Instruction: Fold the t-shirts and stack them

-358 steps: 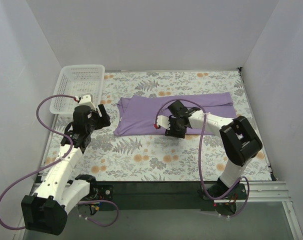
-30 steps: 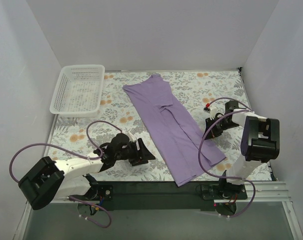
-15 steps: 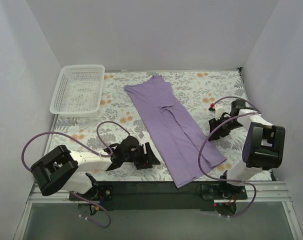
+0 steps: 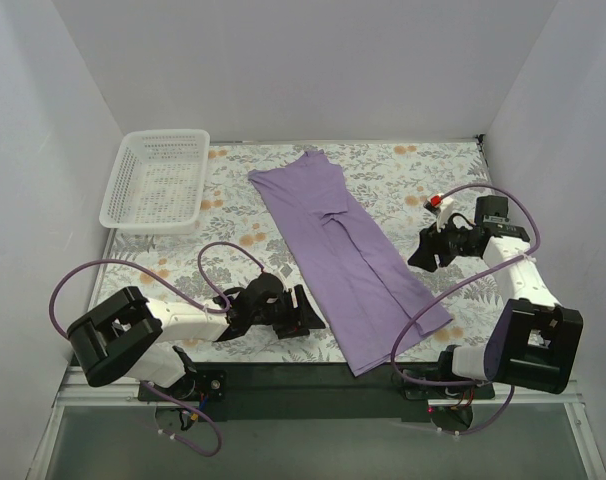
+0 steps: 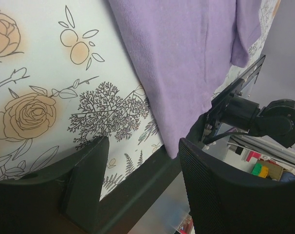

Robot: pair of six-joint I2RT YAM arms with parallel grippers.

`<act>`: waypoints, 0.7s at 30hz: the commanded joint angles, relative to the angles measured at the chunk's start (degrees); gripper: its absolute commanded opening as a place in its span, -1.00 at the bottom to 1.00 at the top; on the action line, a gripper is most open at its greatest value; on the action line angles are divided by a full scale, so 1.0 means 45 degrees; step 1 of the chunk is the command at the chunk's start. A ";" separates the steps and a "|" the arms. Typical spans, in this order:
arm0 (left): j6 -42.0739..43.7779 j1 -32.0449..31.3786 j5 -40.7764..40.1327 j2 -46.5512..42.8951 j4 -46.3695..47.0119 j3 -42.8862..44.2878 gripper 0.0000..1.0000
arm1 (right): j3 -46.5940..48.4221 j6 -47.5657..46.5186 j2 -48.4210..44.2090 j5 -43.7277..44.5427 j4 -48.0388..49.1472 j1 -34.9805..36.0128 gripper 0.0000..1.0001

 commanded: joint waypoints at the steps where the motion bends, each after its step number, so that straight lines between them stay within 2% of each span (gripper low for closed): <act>1: 0.0075 -0.0057 -0.0635 -0.0090 0.0001 0.0136 0.16 | -0.0288 0.0000 -0.0451 -0.1424 0.0701 0.0026 0.24; 21: 0.0075 -0.0076 -0.1007 0.0222 0.0059 0.0078 0.18 | -0.0543 0.0059 -0.0529 -0.1562 0.0701 -0.0248 0.25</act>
